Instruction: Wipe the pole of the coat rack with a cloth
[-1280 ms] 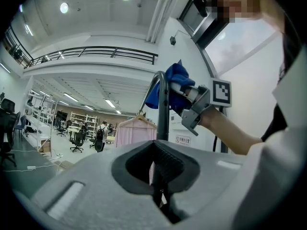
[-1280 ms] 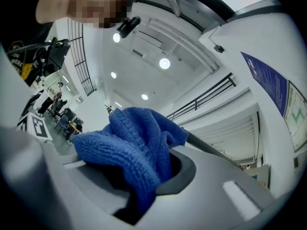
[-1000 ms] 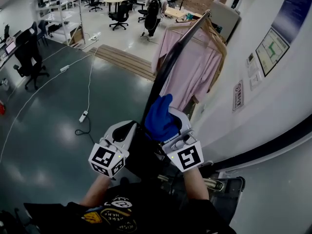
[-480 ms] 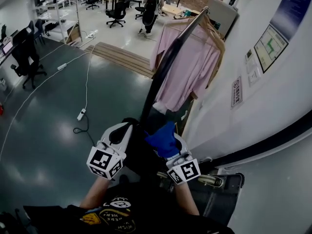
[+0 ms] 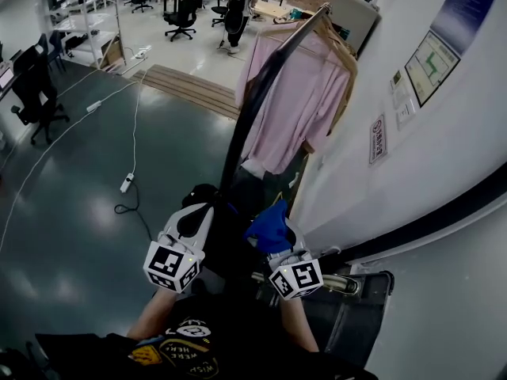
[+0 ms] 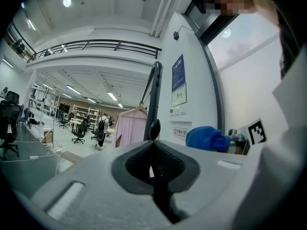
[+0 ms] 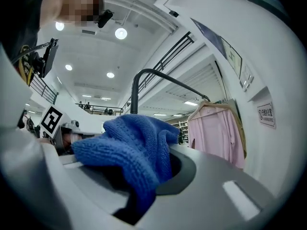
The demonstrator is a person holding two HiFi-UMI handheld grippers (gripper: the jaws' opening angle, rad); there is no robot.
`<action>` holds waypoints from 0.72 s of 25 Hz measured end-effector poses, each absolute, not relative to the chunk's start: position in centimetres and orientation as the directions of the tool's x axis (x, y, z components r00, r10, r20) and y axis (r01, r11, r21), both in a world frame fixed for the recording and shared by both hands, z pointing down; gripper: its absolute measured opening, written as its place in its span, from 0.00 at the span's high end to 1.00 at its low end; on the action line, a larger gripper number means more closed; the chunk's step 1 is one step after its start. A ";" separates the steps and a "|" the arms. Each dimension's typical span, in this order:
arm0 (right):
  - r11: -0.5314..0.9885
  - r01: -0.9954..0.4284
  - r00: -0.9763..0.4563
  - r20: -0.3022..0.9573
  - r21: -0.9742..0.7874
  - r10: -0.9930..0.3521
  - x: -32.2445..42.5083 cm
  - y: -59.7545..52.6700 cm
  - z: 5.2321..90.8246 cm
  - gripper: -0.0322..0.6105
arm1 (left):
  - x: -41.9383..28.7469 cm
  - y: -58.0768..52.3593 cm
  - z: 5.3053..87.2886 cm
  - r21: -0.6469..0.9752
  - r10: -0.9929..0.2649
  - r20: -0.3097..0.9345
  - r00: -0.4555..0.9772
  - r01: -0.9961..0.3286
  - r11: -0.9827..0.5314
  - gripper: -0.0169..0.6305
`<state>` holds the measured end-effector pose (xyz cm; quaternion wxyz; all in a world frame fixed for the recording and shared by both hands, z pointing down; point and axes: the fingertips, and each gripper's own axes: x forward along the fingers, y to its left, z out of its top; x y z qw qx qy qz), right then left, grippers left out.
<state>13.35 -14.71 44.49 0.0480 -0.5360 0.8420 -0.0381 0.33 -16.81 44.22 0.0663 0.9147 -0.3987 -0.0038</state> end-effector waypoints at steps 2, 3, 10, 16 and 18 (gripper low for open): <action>0.404 -0.907 -0.404 -0.023 -0.121 -0.915 13.8 -14.9 44.8 0.89 | 0.5 -16.7 44.2 0.122 -0.729 0.047 0.682 -0.729 -0.674 0.97; 0.392 -0.911 -0.393 -0.012 -0.128 -0.919 14.0 -15.0 45.2 0.89 | 0.6 -16.7 44.2 0.120 -0.729 0.047 0.683 -0.728 -0.675 0.97; 0.379 -0.909 -0.389 0.028 -0.172 -0.921 13.5 -14.4 46.5 0.89 | 1.2 -15.6 44.7 0.118 -0.718 0.066 0.693 -0.720 -0.684 0.97; 0.380 -0.905 -0.394 0.037 -0.191 -0.918 13.6 -14.1 47.2 0.89 | 1.8 -15.3 44.9 0.123 -0.707 0.070 0.704 -0.709 -0.694 0.97; 0.381 -0.904 -0.395 0.040 -0.191 -0.918 13.6 -14.2 47.4 0.89 | 1.9 -15.3 45.1 0.125 -0.703 0.072 0.707 -0.706 -0.697 0.97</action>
